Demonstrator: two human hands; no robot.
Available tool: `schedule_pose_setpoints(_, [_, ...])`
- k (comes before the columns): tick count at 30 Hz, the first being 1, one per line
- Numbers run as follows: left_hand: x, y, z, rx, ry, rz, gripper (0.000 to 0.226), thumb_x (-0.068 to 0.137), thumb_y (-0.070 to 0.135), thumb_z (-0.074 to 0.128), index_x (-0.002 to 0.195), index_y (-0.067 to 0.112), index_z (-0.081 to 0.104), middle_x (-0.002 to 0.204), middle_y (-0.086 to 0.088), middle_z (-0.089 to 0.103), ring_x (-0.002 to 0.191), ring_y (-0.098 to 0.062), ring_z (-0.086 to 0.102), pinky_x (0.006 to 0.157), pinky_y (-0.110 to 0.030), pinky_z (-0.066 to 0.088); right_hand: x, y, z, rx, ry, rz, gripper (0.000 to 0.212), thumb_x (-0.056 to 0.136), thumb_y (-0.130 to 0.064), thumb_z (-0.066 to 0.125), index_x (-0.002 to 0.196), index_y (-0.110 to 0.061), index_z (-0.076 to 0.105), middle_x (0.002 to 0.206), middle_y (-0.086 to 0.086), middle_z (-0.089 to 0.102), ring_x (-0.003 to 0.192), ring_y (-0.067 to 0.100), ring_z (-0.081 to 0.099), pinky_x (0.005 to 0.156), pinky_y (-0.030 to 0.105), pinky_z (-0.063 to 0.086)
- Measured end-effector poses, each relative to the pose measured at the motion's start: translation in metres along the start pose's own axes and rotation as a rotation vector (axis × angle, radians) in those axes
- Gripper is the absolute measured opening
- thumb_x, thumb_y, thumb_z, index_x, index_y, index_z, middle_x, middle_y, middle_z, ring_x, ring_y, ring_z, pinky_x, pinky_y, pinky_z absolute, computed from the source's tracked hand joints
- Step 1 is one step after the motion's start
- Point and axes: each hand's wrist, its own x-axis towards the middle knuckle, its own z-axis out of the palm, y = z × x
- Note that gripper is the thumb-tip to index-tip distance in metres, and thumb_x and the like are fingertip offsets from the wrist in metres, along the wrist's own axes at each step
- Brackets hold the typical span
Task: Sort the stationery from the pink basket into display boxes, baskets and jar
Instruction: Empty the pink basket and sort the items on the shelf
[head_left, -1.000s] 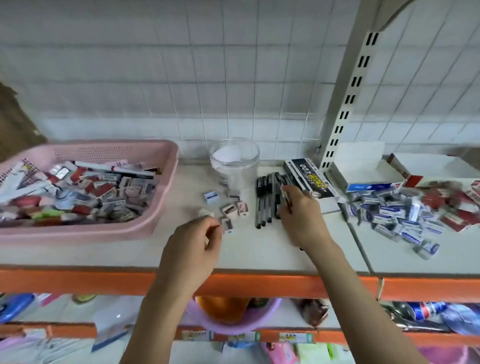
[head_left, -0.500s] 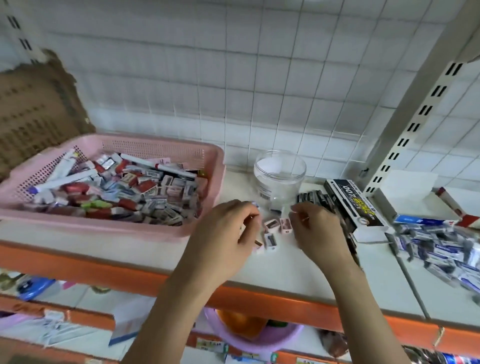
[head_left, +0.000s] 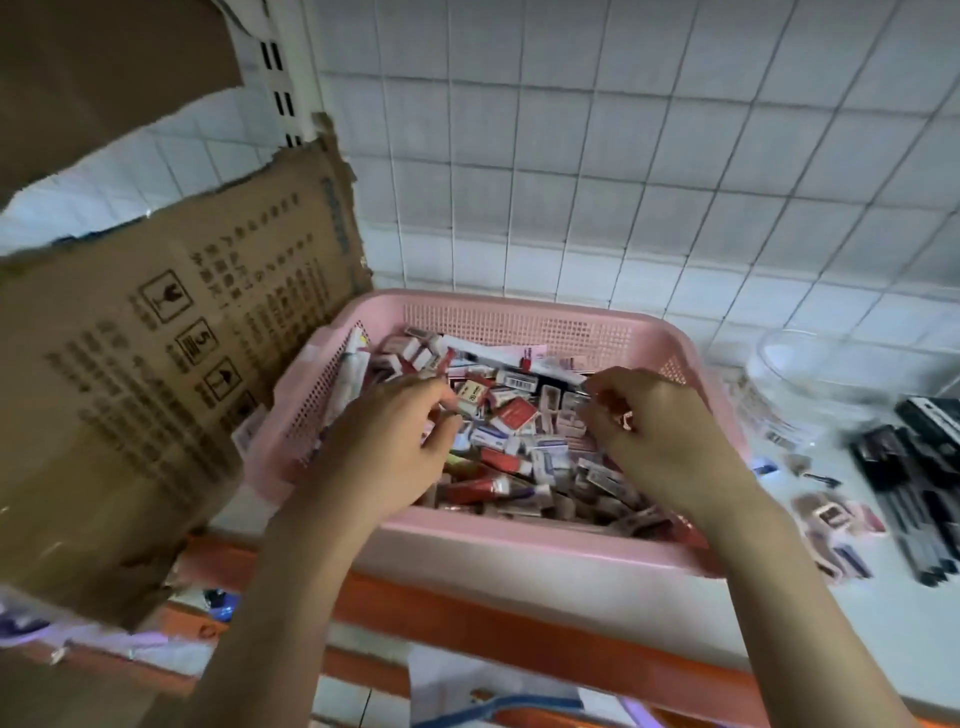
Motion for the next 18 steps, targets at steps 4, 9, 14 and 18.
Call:
schedule_pose_setpoints(4, [0.014, -0.023, -0.013, -0.008, -0.192, 0.01, 0.025, 0.089, 0.028, 0.059, 0.113, 0.022, 0.061, 0.11, 0.007, 0.064, 0.093, -0.008, 0.055, 0.09, -0.033, 0.045, 0.004, -0.021, 0.014, -0.034, -0.306, 0.018, 0.036, 0.084, -0.03, 0.067, 0.119, -0.021, 0.06, 0.104, -0.005, 0.063, 0.097, 0.013, 0.058, 0.075, 0.02, 0.039])
schedule_pose_setpoints(9, [0.03, -0.019, -0.012, 0.046, -0.712, 0.029, 0.062, 0.088, 0.035, 0.06, 0.142, 0.028, 0.033, 0.15, 0.006, 0.031, 0.131, -0.013, 0.037, 0.106, -0.029, 0.032, 0.004, -0.031, 0.016, -0.051, -0.552, 0.105, 0.057, 0.083, -0.044, 0.066, 0.134, -0.033, 0.044, 0.131, -0.013, 0.048, 0.115, 0.011, 0.049, 0.098, 0.028, 0.039])
schedule_pose_setpoints(14, [0.042, -0.01, -0.006, 0.113, -0.927, 0.029, 0.077, 0.087, 0.022, 0.056, 0.149, 0.034, 0.011, 0.158, 0.006, 0.009, 0.143, -0.021, 0.015, 0.114, -0.037, 0.021, 0.012, -0.026, 0.014, -0.11, -0.751, 0.137, 0.065, 0.085, -0.045, 0.062, 0.14, -0.043, 0.027, 0.144, -0.011, 0.032, 0.119, 0.013, 0.045, 0.098, 0.029, 0.038])
schedule_pose_setpoints(18, [0.047, -0.012, -0.018, 0.161, -1.025, 0.055, 0.078, 0.084, 0.032, 0.057, 0.147, 0.039, 0.011, 0.157, 0.007, 0.011, 0.142, -0.019, 0.02, 0.112, -0.036, 0.026, 0.012, -0.018, 0.007, -0.109, -0.86, 0.109, 0.069, 0.085, -0.041, 0.062, 0.14, -0.05, 0.022, 0.151, -0.018, 0.019, 0.133, 0.014, 0.034, 0.109, 0.037, 0.033])
